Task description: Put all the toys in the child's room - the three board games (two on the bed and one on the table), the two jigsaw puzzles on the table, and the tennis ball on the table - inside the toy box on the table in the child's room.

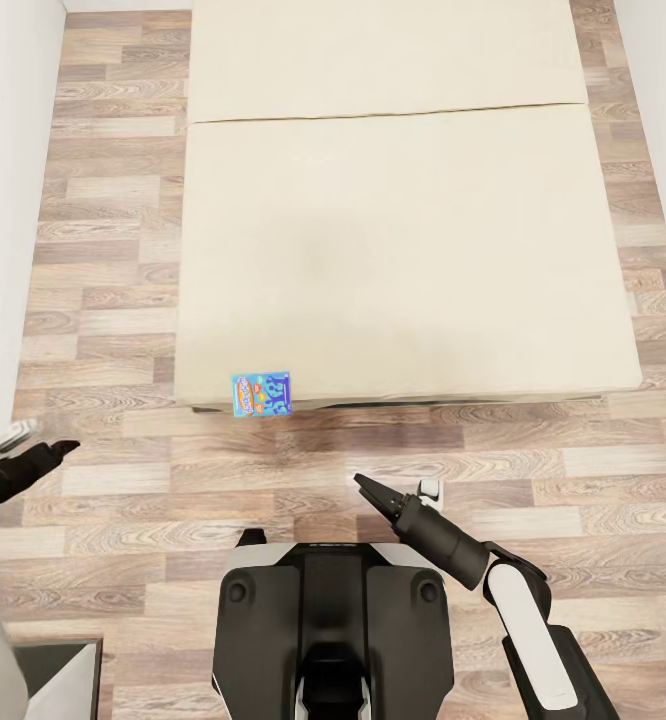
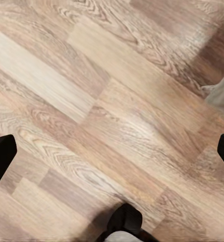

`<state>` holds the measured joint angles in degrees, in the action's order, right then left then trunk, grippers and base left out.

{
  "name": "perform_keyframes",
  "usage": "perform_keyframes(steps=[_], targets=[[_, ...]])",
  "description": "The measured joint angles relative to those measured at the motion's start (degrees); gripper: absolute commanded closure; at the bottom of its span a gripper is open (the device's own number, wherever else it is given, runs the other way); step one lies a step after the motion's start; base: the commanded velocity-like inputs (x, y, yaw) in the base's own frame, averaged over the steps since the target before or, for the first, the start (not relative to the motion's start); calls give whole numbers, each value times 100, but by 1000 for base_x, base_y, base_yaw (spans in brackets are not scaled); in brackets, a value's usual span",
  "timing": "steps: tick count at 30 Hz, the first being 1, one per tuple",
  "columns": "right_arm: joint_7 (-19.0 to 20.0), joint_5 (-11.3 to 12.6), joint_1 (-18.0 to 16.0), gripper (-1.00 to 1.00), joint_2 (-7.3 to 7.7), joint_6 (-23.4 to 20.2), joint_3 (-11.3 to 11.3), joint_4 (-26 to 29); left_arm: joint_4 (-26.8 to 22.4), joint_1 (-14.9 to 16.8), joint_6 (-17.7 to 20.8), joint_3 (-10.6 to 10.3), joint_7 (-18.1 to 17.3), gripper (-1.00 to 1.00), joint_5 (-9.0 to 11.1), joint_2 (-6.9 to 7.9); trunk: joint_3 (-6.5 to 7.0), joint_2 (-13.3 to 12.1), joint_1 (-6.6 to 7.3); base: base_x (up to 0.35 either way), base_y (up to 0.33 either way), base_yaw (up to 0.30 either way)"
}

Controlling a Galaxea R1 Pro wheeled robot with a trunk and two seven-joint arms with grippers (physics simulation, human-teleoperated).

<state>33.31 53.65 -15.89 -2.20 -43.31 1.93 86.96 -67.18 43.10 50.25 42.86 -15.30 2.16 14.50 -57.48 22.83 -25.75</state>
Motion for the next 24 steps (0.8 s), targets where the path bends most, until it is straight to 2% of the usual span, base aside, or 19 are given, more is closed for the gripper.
perform_keyframes(steps=[10,14,18,24], targets=[[-17,-20,0,-100,-15,173,59,2,616,-278,-718,178,-281,-100,9,11,0,0,0,0,0,0],[-24,-110,0,-100,-21,289,70,-6,697,-294,-810,206,-302,-100,13,16,0,0,0,0,0,0],[-25,-365,0,-100,-29,354,61,-43,749,-303,-855,230,-313,-100,14,18,0,0,0,0,0,0],[-28,-477,0,-100,-31,366,53,-58,778,-305,-870,247,-320,-100,19,19,0,0,0,0,0,0]])
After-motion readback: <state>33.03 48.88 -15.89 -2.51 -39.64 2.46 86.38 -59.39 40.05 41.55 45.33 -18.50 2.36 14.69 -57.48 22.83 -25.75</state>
